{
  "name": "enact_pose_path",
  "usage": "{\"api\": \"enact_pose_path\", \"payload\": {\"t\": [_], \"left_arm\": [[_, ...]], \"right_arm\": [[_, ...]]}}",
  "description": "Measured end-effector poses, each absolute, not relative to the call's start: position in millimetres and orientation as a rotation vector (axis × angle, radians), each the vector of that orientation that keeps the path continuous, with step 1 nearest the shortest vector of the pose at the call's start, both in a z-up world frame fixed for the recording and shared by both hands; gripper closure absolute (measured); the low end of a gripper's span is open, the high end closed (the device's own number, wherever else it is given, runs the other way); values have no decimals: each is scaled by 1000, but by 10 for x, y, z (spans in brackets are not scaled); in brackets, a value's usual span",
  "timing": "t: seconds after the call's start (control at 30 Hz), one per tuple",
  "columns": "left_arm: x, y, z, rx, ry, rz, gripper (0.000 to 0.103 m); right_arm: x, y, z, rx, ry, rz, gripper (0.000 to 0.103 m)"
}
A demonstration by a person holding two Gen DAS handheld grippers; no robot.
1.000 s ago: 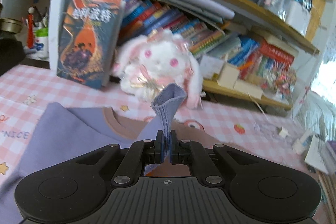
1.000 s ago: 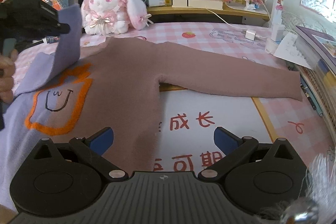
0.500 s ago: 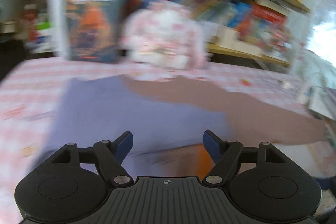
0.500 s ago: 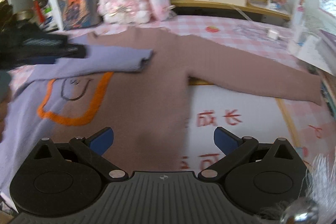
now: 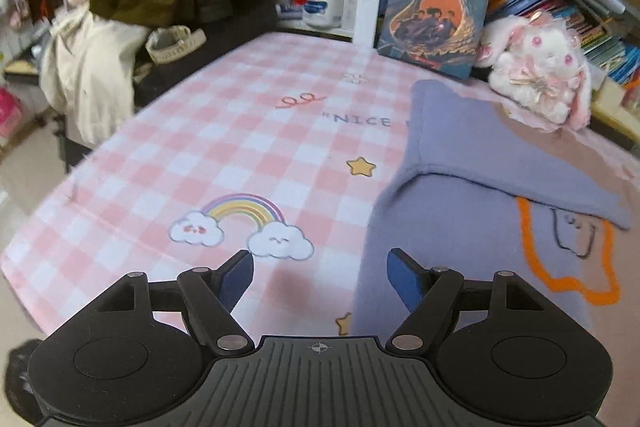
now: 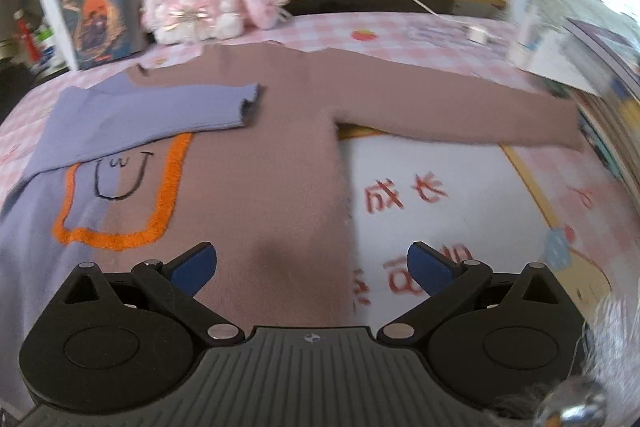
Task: Fold clothes
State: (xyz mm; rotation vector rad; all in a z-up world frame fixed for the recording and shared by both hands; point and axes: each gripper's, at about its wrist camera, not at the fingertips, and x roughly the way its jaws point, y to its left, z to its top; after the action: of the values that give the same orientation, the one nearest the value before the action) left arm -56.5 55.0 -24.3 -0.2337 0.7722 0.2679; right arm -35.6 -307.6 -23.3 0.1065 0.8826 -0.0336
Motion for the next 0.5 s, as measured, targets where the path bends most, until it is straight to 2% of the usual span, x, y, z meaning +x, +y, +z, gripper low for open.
{"api": "enact_pose_path", "payload": {"t": [0.1,0.13,0.2,0.3,0.33,0.37,0.47,0.5], "left_arm": [[-551,607,-296,-247,806,197,32],[-544,630,-320,-251,823,187,37],[-530,674,-369,-261,856,166,56],[-552,705,-380,-259,851,133,62],[-553,730,-382,-286,853,119,64],[-552,758,-383,-319,857,104,72],[-544,795,-400,-407,878,36,89],[-546,765,-411,-407,882,18,96]], "right_arm": [[-479,-3041,-250,126,900,-82,4],[-531,-3016,-258,136,908,-90,4],[-636,-2966,-253,146,908,-105,8],[-766,-2905,-261,156,920,-136,19],[-799,-2888,-270,160,927,-146,28],[-821,-2872,-284,165,938,-154,39],[-871,-2834,-293,182,953,-168,55],[-873,-2829,-287,188,953,-169,57]]}}
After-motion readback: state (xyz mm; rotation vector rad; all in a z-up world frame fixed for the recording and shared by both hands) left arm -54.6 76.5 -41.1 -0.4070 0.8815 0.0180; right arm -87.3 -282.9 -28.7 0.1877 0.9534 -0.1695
